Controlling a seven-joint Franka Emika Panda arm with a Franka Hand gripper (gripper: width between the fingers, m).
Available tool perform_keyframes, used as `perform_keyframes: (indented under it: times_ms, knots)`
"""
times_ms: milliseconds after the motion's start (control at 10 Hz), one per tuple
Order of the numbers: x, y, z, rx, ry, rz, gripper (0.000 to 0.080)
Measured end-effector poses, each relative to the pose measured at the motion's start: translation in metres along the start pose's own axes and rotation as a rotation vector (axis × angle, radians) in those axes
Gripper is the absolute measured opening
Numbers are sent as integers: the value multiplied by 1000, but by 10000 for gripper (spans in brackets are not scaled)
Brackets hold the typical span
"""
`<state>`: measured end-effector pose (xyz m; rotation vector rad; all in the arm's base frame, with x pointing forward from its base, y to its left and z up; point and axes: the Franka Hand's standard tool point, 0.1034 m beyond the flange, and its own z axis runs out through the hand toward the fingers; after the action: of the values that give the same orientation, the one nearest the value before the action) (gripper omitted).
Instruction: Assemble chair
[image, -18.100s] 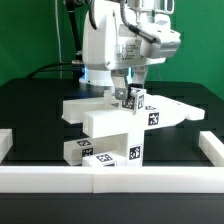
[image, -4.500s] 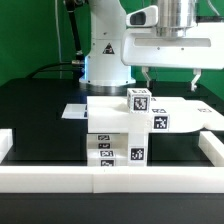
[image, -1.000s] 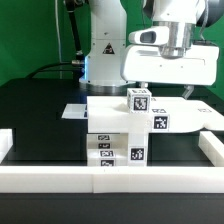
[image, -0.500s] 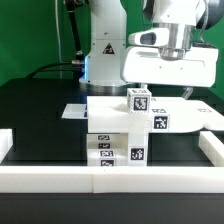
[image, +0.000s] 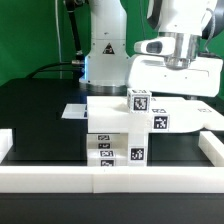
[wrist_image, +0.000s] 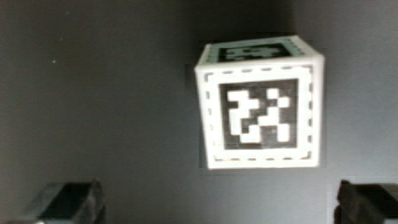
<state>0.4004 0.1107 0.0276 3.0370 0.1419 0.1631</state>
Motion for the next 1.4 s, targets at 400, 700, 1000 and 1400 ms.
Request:
perform_keyframes:
  times_ms: [400, 700, 1000, 1400]
  knots:
    - [0, 0, 0, 0, -1, 11, 649]
    - [1, -1, 0, 0, 2, 25, 649]
    - [2, -2, 4, -7, 1, 24, 649]
    - [-2, -6, 8, -13, -7, 29, 649]
